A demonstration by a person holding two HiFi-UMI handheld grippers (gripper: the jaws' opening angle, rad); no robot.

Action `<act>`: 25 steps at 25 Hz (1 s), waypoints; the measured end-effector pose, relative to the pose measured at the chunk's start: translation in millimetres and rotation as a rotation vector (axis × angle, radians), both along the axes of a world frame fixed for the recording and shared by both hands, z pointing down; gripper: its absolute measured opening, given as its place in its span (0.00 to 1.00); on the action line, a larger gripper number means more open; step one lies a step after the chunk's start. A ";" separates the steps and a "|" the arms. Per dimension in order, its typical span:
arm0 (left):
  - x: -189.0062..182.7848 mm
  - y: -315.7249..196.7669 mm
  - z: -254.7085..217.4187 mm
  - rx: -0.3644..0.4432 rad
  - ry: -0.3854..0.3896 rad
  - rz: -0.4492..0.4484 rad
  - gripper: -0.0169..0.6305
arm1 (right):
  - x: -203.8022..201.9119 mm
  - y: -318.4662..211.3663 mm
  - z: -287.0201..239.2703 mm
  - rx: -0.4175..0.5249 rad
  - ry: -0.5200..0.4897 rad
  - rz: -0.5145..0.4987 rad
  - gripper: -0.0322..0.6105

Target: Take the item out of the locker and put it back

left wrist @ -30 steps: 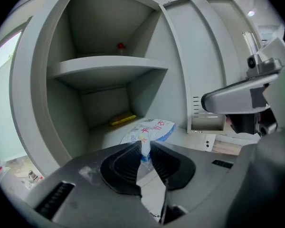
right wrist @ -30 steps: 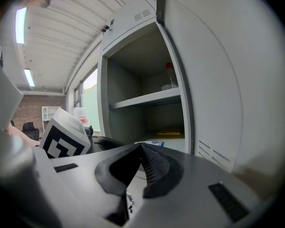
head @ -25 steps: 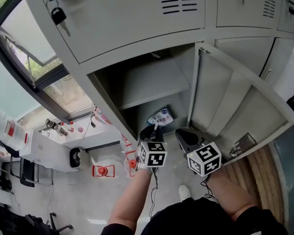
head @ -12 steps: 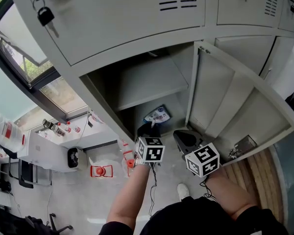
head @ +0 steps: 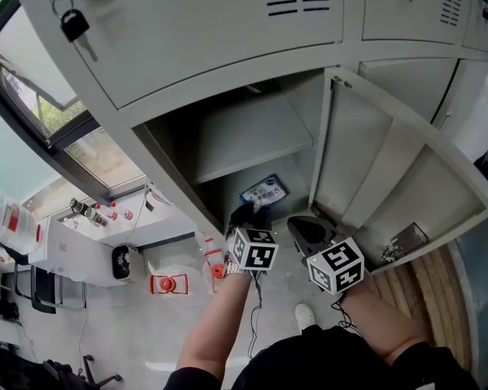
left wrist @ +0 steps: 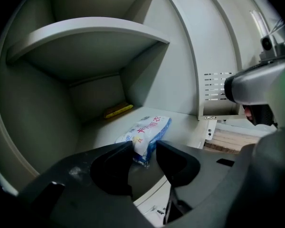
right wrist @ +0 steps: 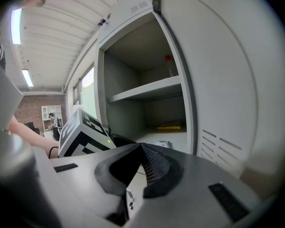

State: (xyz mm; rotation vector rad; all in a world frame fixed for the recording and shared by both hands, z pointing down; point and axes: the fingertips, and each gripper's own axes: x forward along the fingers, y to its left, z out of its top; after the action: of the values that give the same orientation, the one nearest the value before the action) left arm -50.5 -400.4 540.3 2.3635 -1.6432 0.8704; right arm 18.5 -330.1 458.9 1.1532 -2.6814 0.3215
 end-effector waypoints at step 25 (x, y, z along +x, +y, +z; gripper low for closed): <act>-18.3 120.3 -41.3 0.115 0.135 0.037 0.28 | -15.5 72.9 -10.2 0.009 -0.031 0.043 0.13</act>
State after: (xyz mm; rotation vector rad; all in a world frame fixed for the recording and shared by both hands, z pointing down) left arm -68.7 -280.2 499.1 2.4756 -1.6422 0.6215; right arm 3.0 -257.2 448.7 1.2202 -2.6900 0.3377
